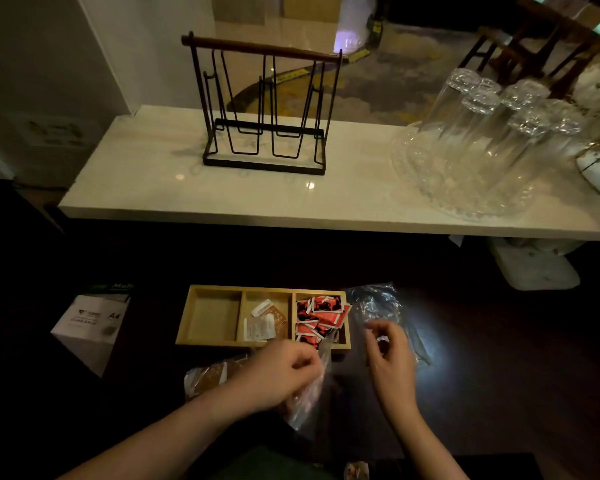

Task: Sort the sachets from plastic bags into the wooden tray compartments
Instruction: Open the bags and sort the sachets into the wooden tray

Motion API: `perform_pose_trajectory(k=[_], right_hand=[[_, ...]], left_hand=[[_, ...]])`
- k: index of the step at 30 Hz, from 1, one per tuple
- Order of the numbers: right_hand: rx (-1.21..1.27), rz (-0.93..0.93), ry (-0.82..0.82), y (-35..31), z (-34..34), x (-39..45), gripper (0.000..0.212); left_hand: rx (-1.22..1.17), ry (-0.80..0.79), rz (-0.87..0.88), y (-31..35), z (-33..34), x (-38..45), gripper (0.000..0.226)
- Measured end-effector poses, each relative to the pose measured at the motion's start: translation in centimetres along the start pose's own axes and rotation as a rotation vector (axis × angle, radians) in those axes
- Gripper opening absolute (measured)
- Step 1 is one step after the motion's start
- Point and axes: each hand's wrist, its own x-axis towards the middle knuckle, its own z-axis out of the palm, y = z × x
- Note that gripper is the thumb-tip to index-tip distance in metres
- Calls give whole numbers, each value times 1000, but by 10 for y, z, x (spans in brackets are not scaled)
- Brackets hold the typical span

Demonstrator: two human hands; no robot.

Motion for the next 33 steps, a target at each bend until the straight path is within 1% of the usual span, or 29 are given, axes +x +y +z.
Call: perform_pose_trajectory(k=[1, 3, 4, 5, 7, 9, 11, 12, 14, 17, 21, 23, 25, 29, 31, 33], right_hand=[[83, -21, -20, -14, 2, -2, 18], [250, -76, -64, -45, 5, -6, 6], [302, -112, -103, -59, 6, -6, 4], [332, -151, -164, -72, 7, -6, 5], [303, -226, -324, -96, 12, -8, 5], [196, -286, -406, -114, 18, -10, 16], [89, -320, -422, -124, 25, -10, 34], [48, -334, -429, -127, 27, -9, 42], [-14, -347, -440, -134, 30, -7, 47], [-24, -302, -454, -142, 29, 1, 36], [159, -112, -569, -147, 26, 11, 15], [240, -11, -597, -149, 25, 13, 12], [259, 34, -602, -150, 26, 13, 13], [57, -103, -512, -154, 39, 9, 11], [-5, -178, -471, -159, 42, 8, 5], [-100, -255, -426, -159, 41, 11, 4]], left_hand=[[-174, -10, -22, 3, -5, -3, 24], [-525, -15, -43, 6, -15, -9, 19], [-645, -7, -35, 7, -20, -10, 16], [-721, 13, -21, 7, -24, -11, 13], [-793, 103, 13, 7, -30, -10, 7], [-841, 236, 21, 7, -35, -7, 7], [-866, 326, 18, 7, -40, -6, 14], [-861, 348, 20, 6, -42, -6, 13], [-844, 384, 10, 3, -44, -8, 13], [-879, 393, 4, 1, -48, -11, 20], [-926, 386, 4, -1, -53, -14, 21], [-953, 372, 19, -1, -54, -15, 24], [-957, 369, 31, 1, -54, -17, 27], [-872, 414, 57, 5, -56, -17, 19], [-808, 454, 69, 8, -56, -16, 22], [-707, 532, 62, 10, -58, -15, 26]])
